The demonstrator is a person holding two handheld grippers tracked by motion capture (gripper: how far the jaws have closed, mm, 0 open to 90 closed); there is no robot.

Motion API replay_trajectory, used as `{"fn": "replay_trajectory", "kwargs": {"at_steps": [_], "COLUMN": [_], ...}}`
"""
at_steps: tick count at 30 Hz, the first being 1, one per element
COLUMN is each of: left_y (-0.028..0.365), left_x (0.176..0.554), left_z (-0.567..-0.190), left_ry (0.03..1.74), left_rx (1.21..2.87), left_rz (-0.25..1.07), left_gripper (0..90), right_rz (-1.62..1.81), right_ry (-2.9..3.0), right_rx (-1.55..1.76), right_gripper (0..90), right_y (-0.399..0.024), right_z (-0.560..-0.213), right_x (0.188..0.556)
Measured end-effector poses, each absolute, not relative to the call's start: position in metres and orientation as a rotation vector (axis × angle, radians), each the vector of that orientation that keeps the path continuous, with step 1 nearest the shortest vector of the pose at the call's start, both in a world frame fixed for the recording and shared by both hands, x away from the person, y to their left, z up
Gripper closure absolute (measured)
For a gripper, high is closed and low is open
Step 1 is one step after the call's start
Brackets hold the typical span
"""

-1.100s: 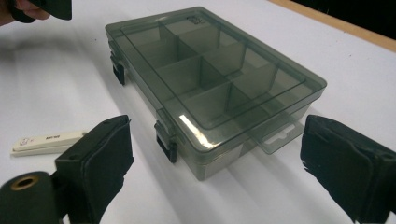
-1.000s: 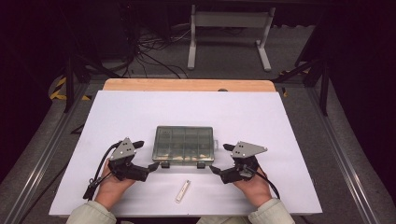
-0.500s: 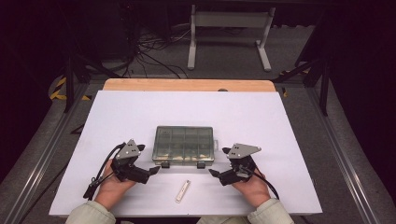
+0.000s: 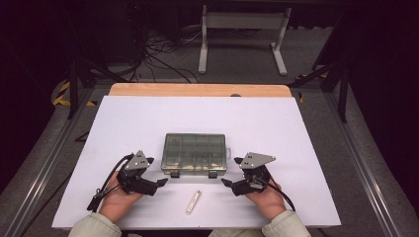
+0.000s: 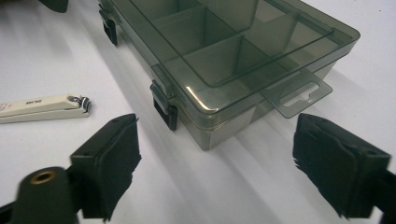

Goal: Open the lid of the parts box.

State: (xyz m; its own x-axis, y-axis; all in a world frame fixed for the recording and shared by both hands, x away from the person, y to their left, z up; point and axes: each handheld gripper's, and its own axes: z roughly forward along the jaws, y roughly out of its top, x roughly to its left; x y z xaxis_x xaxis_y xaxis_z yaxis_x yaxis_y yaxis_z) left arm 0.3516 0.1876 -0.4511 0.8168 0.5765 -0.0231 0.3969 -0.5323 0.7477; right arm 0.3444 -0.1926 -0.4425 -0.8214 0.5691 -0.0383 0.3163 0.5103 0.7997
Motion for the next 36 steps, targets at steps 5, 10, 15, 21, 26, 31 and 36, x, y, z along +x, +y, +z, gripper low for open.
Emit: {"fn": "replay_trajectory", "kwargs": {"at_steps": [5, 10, 15, 21, 26, 31, 36], "left_y": [0.1873, 0.1908, 0.1916, 0.1923, 0.1919, 0.1921, 0.1919], "left_x": [0.3516, 0.3526, 0.3524, 0.353, 0.3527, 0.3533, 0.3529], "left_z": [-0.4521, -0.4503, -0.4501, -0.4504, -0.451, -0.4514, -0.4513], "left_ry": [0.707, 0.706, 0.706, 0.711, 0.711, 0.696, 0.688], "left_rx": [2.209, 2.187, 2.185, 2.187, 2.196, 2.206, 2.204], "left_rz": [0.279, 0.281, 0.285, 0.292, 0.287, 0.284, 0.274], "left_gripper": [22.9, 37.1, 46.9, 54.6, 59.7, 62.9, 67.4], "right_rz": [1.208, 1.212, 1.196, 1.174, 1.172, 1.169, 1.17], "right_ry": [2.457, 2.455, 2.46, 2.468, 2.475, 2.477, 2.48], "right_rx": [0.743, 0.74, 0.735, 0.736, 0.737, 0.74, 0.742], "right_gripper": [26.4, 37.9, 48.8, 56.2, 61.4, 63.2, 65.1], "right_y": [-0.1925, -0.193, -0.192, -0.1908, -0.1905, -0.1903, -0.1901], "right_z": [-0.4424, -0.4428, -0.4437, -0.4453, -0.4459, -0.4463, -0.447], "right_x": [0.3443, 0.3441, 0.3438, 0.344, 0.344, 0.3441, 0.3446]}}
